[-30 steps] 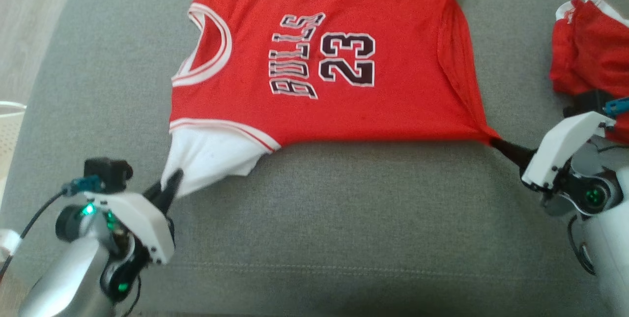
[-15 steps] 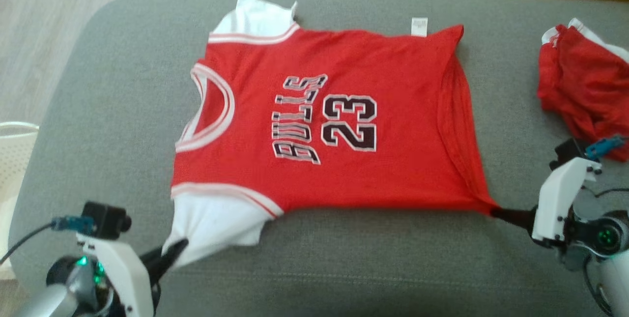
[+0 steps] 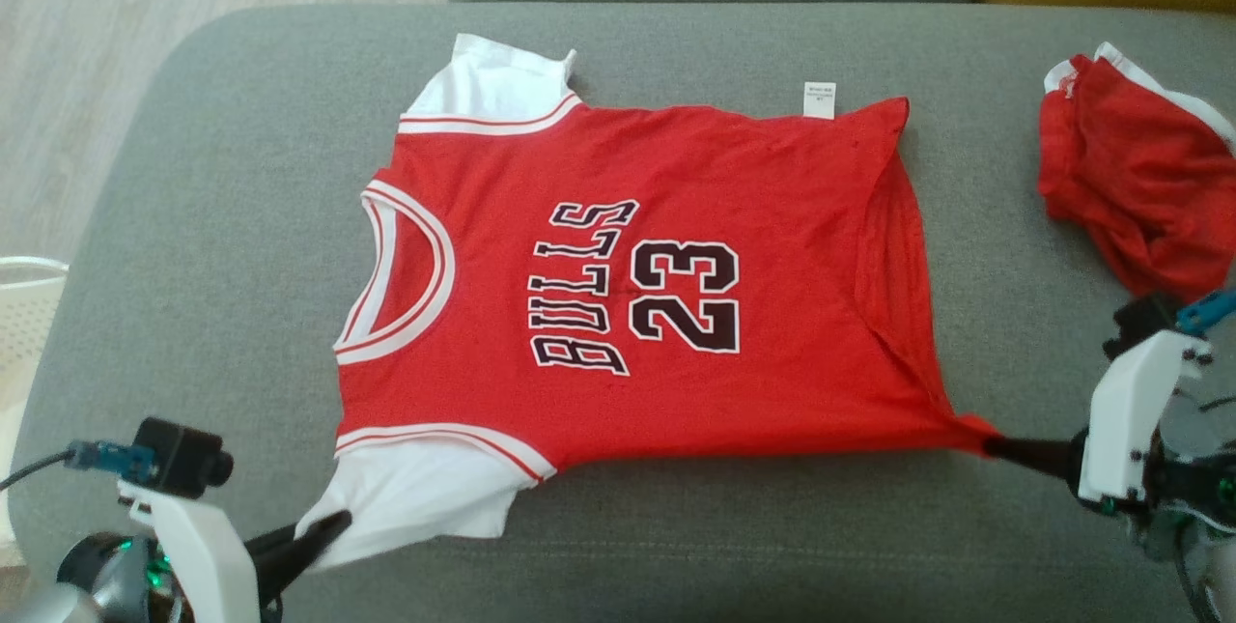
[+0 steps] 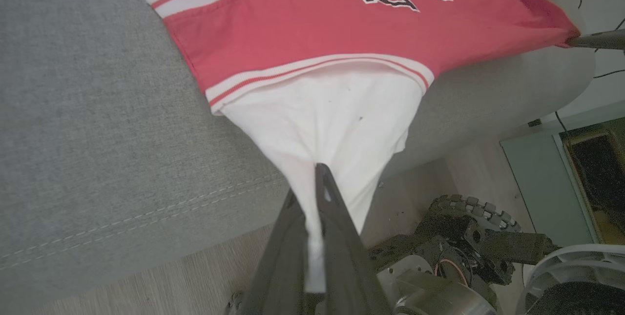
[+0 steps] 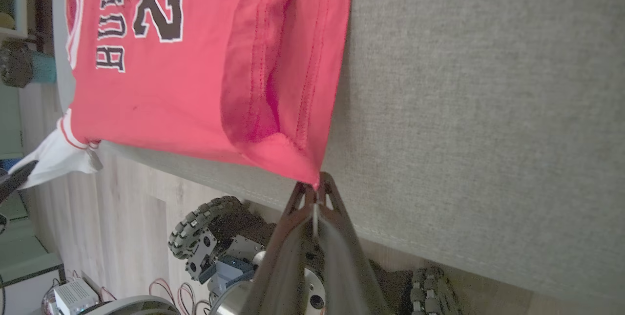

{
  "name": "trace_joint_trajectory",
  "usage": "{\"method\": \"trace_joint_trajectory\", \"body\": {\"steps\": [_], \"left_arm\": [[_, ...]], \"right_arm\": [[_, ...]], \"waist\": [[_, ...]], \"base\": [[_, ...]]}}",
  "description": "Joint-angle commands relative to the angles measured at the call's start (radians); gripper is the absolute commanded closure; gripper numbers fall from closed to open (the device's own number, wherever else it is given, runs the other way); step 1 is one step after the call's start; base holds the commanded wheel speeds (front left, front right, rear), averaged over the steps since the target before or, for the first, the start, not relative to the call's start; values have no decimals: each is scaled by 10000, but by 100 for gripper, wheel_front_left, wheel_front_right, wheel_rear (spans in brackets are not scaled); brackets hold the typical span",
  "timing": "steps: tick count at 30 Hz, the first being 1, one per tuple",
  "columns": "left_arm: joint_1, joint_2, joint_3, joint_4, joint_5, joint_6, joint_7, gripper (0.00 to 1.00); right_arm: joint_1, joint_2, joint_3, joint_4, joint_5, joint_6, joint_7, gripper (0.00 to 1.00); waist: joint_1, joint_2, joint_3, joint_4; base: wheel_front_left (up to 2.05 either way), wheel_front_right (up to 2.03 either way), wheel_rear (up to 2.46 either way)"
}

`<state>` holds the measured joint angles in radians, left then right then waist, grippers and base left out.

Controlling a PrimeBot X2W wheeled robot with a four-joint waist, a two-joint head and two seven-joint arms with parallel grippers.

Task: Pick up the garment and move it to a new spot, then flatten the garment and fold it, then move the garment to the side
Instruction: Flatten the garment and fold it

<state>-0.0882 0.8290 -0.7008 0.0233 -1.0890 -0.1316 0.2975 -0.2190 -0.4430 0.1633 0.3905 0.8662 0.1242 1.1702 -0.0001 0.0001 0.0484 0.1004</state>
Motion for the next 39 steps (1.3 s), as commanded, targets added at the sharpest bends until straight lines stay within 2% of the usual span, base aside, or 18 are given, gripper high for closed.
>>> {"method": "trace_joint_trajectory", "body": {"steps": [1, 10, 21, 28, 39], "left_arm": [[-655, 525, 595, -247, -106, 18, -54, 100], [-1769, 722, 894, -374, 78, 31, 262, 100], [-3795, 167, 767, 546, 612, 19, 734, 100], [-5087, -360, 425, 1592, 918, 13, 888, 100], [-6125, -940, 151, 2939, 1191, 11, 662, 100]], "right_arm": [[-410, -40, -198, -444, -154, 65, 52, 100], [-1419, 721, -1083, -815, -1130, 65, 493, 100], [-2778, 1176, -1355, -577, -2137, 65, 198, 100], [-3346, 1279, -921, -171, -2424, 65, -285, 100], [-3966, 1321, -29, 347, -2225, 65, -1387, 100]], "waist": [[1, -1, 64, -25], [1, -1, 748, -114], [1, -1, 1657, -192], [1, -1, 2126, -379], [1, -1, 2558, -542]], "base": [[0, 0, 0], [0, 0, 0], [0, 0, 0], [0, 0, 0], [0, 0, 0]]}}
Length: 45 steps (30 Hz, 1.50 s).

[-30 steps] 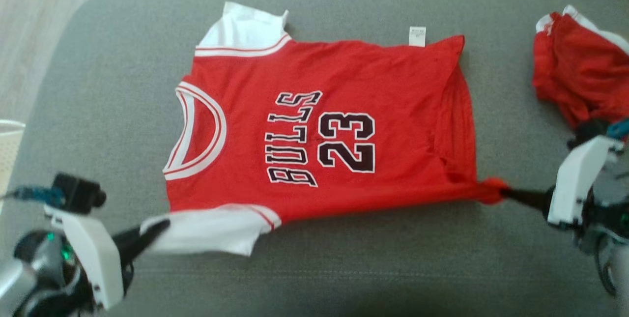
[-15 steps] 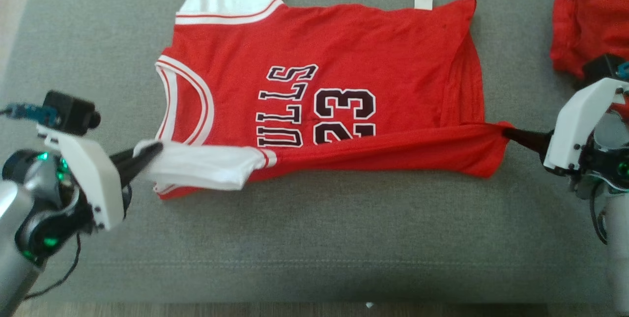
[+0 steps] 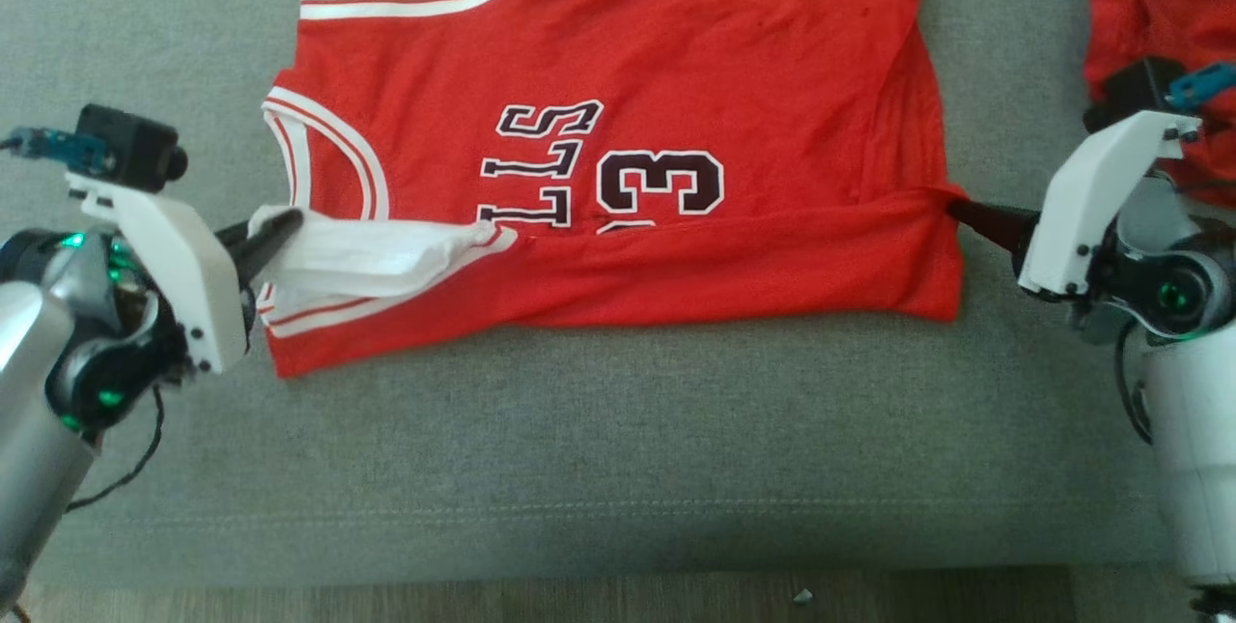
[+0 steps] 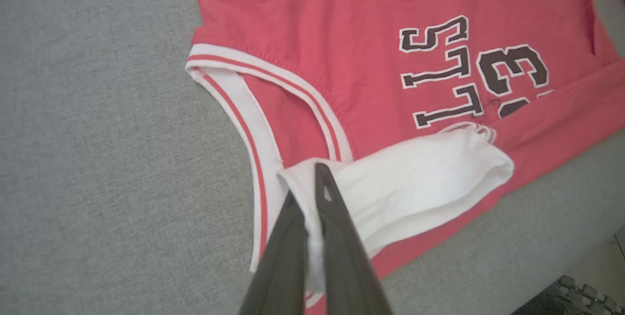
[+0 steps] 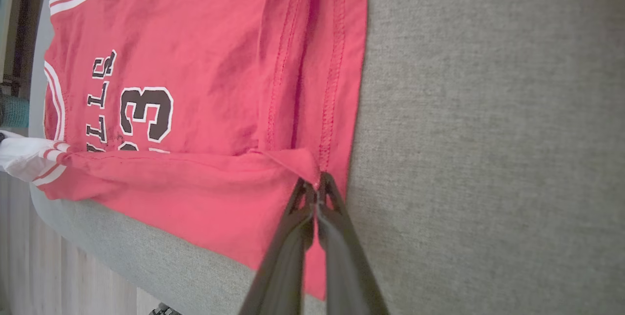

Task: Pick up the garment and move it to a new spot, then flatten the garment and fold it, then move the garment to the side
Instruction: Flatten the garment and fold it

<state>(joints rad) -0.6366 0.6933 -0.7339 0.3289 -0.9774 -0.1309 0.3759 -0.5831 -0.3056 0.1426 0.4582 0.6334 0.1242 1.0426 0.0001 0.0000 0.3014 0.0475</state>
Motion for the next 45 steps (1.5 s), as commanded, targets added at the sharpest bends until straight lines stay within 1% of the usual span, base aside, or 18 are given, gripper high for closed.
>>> {"method": "trace_joint_trajectory", "body": {"steps": [1, 8, 9, 10, 11, 12, 15, 19, 20, 21, 26, 29, 31, 35, 39, 42, 45], "left_arm": [[-729, 362, 475, 7, 117, 3, -160, 100], [-1195, -47, 430, 741, 429, 82, -540, 100], [-1248, -116, 432, 828, 480, 116, -635, 86], [-1291, -189, 444, 930, 532, 186, -744, 32], [-1324, -268, 454, 1045, 581, 281, -837, 0], [-1359, -336, 440, 1172, 675, 408, -924, 0], [-1410, -641, 472, 1561, 836, 806, -1280, 0], [-1404, -1010, 777, 1958, 911, 1298, -2248, 0], [-1404, -1010, 777, 1958, 911, 1298, -2248, 0], [-1380, -1087, 892, 2001, 918, 1421, -2572, 0], [-964, -1528, 1556, 1790, 773, 1942, -4359, 0], [-461, -1853, 2031, 1350, 573, 2285, -5499, 0], [-32, -2075, 2299, 962, 475, 2517, -5959, 0], [972, -2517, 2758, -12, 728, 2986, -6328, 0], [2107, -3041, 3407, -1215, 1685, 3341, -6370, 0], [3026, -3639, 3897, -1858, 2456, 3315, -6373, 0], [3776, -4117, 4106, -1902, 3123, 3193, -6374, 0]], "right_arm": [[-372, -65, 261, -274, 131, 65, -225, 100], [-625, -229, 684, 170, 390, 65, -874, 100], [-638, -262, 748, 229, 425, 65, -929, 100], [-649, -294, 826, 277, 461, 65, -973, 100], [-664, -331, 915, 282, 478, 65, -1073, 5], [-663, -332, 977, 295, 564, 65, -1163, 0], [-720, -284, 959, 318, 779, 65, -1796, 0], [-711, -285, 943, 405, 862, 65, -2809, 0], [-711, -285, 943, 405, 862, 65, -2809, 0], [-684, -268, 924, 393, 905, 65, -3127, 0], [-339, -263, 818, 0, 1138, 65, -5231, 0], [111, -363, 932, -326, 939, 65, -6678, 0], [475, -404, 1052, -564, 678, 65, -7628, 0], [1292, -321, 1141, -1028, 117, 65, -9364, 0], [2061, -49, 968, -1305, -767, 65, -10726, 0], [2591, 233, 750, -1532, -1449, 65, -11460, 0], [3072, 514, 637, -1753, -2126, 65, -11882, 0]], "waist": [[-1, 0, 55, -19], [-1, 0, 188, -22], [-1, 0, 194, -20], [-1, 0, 195, -21], [-1, 0, 192, -20], [-1, 0, 183, -17], [-1, 0, 129, -8], [-1, 0, -67, 7], [-1, 0, -67, 7], [-1, 0, -133, 12], [-1, 0, -577, 72], [-1, 0, -935, 115], [-1, 0, -1150, 151], [-1, 0, -1568, 220], [-1, 0, -1793, 242], [-1, 0, -1880, 241], [-1, 0, -1930, 207]], "base": [[0, 0, 0], [0, 0, 0], [0, 0, 0], [0, 0, 0], [0, 0, 0], [0, 0, 0], [0, 0, 0], [0, 0, 0], [0, 0, 0], [0, 0, 0], [0, 0, 0], [0, 0, 0], [0, 0, 0], [0, 0, 0], [0, 0, 0], [0, 0, 0], [0, 0, 0]]}}
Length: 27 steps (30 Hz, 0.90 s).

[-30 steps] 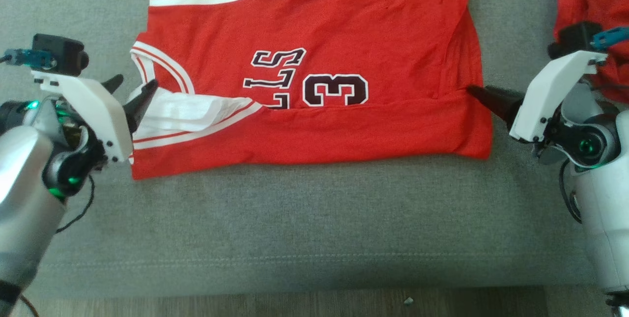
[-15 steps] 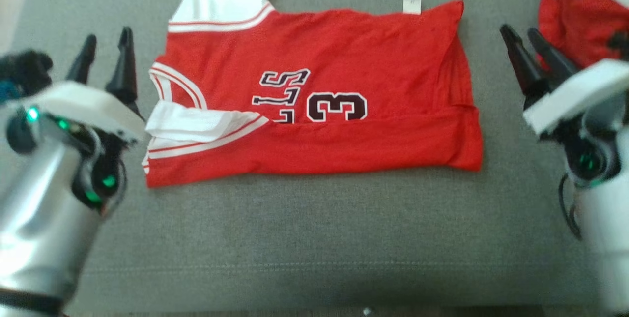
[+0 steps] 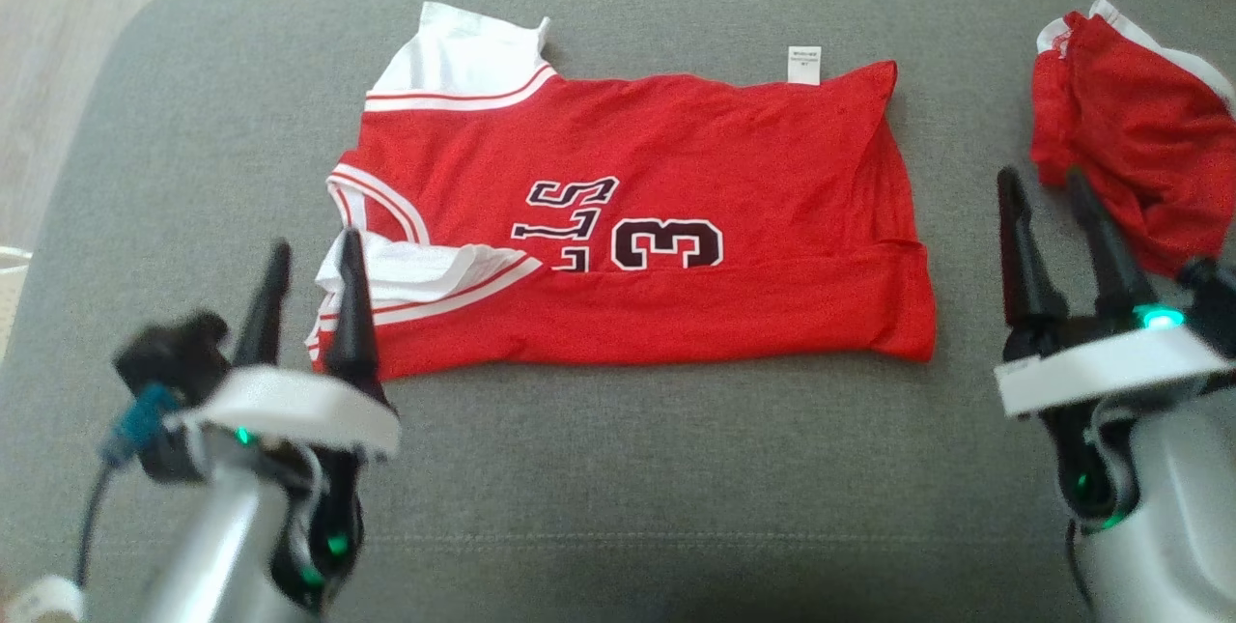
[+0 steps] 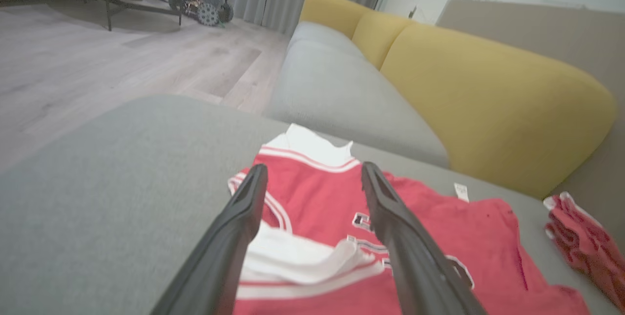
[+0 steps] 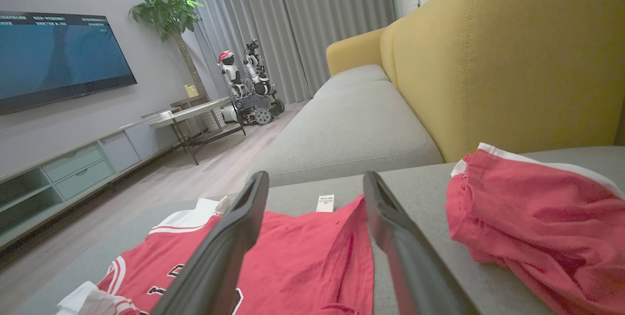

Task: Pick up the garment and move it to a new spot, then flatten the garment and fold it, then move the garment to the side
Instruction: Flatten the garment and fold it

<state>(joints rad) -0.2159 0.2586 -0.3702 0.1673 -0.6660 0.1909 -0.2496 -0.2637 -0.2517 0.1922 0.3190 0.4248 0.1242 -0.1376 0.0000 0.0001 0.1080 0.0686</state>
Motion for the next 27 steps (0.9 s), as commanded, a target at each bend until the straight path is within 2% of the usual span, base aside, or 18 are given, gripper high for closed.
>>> {"method": "trace_joint_trajectory", "body": {"steps": [1, 4, 10, 20, 27], "left_arm": [[-269, 113, 488, -206, 228, -78, -120, 0], [-4, -145, 517, 239, 720, -218, -120, 0], [-171, -209, 618, 1416, 1343, -372, -121, 0], [-583, -113, 510, 3457, 1450, -180, 345, 0], [-1061, -164, 266, 4635, 1338, -373, 1121, 0]], "right_arm": [[4, 66, 108, -428, -194, 65, -136, 0], [194, 316, 28, -610, -507, 65, -143, 0], [201, 536, 89, -833, -779, 65, -21, 0], [152, 613, 160, -938, -805, 65, 94, 0], [23, 627, 253, -974, -794, 65, 139, 0]], "waist": [[0, -1, 7, -21], [0, -1, 87, -130], [0, -1, 216, -306], [0, -1, 322, -453], [0, -1, 463, -673]], "base": [[0, 0, 0], [0, 0, 0], [0, 0, 0], [0, 0, 0], [0, 0, 0]]}}
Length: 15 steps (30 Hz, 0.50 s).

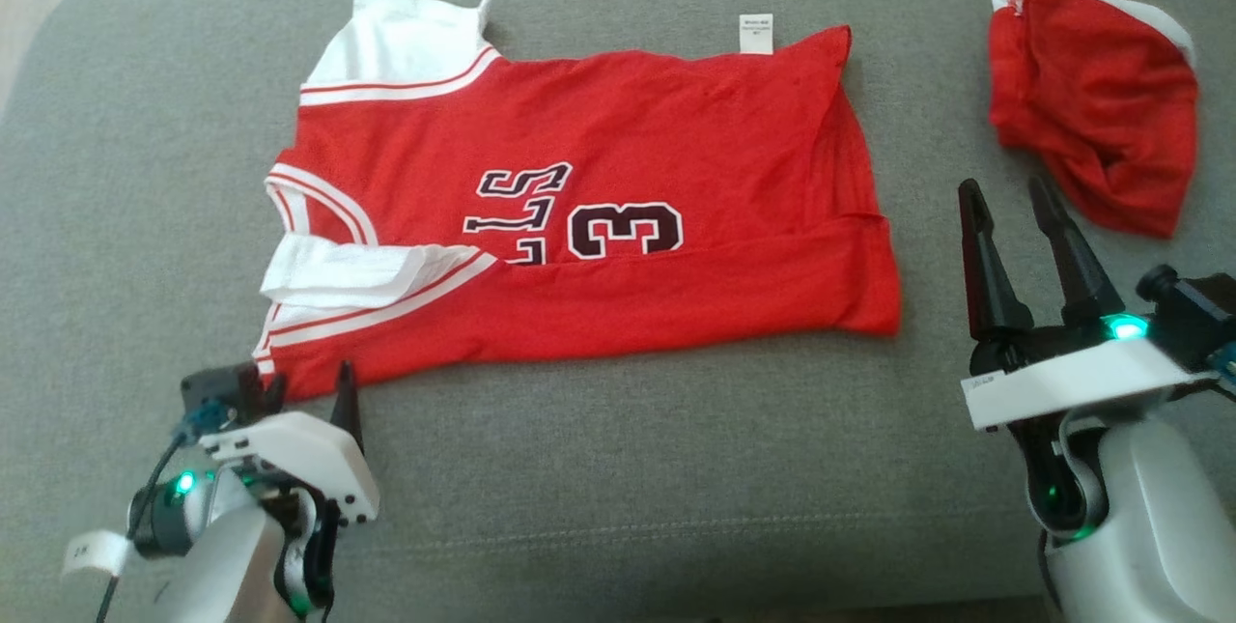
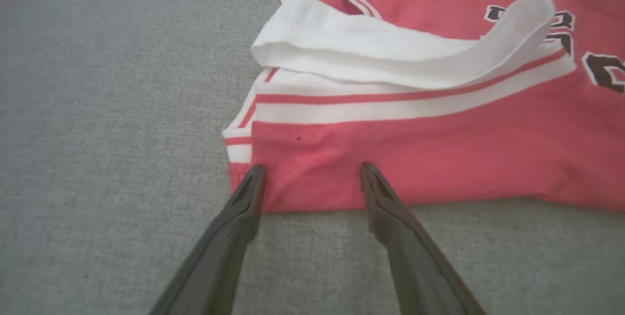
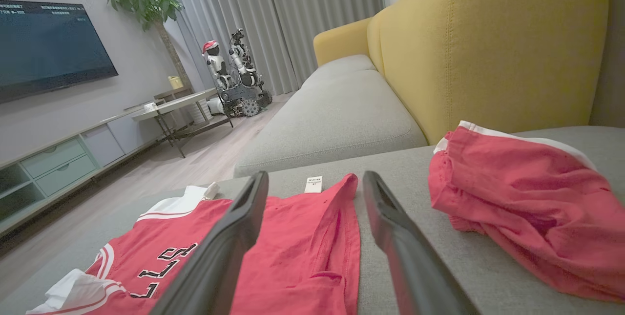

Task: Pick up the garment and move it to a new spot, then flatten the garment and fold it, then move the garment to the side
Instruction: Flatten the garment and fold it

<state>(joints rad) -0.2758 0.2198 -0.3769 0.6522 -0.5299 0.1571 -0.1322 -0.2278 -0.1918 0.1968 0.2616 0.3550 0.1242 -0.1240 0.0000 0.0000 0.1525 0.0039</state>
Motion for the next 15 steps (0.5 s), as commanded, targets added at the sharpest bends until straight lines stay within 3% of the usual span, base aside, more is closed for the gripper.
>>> {"method": "trace_joint_trajectory", "body": {"steps": [1, 6, 12, 13, 14, 15], "left_arm": [[-526, 224, 310, -110, -19, -27, 14, 0], [-753, 283, 109, 446, 65, 11, 491, 0], [-822, 274, -157, 758, -29, -325, 1030, 0], [-824, 266, -203, 783, -49, -410, 1089, 83], [-827, 251, -224, 786, -87, -497, 1110, 100], [-830, 239, -231, 782, -125, -562, 1109, 100]], "right_arm": [[-352, 37, 189, -413, -102, 65, -17, 0], [-391, 61, 109, -369, -125, 65, -15, 0], [-416, 101, -8, -274, -180, 65, -12, 0], [-416, 115, -47, -244, -197, 65, 12, 0], [-412, 133, -95, -192, -217, 65, 64, 0], [-400, 163, -160, -111, -241, 65, 144, 0]], "waist": [[0, 0, 35, -63], [0, 0, 109, -191], [0, 0, 140, -204], [0, 0, 137, -196], [0, 0, 132, -184], [0, 0, 130, -171]], "base": [[0, 0, 0], [0, 0, 0], [0, 0, 0], [0, 0, 0], [0, 0, 0], [0, 0, 0]]}}
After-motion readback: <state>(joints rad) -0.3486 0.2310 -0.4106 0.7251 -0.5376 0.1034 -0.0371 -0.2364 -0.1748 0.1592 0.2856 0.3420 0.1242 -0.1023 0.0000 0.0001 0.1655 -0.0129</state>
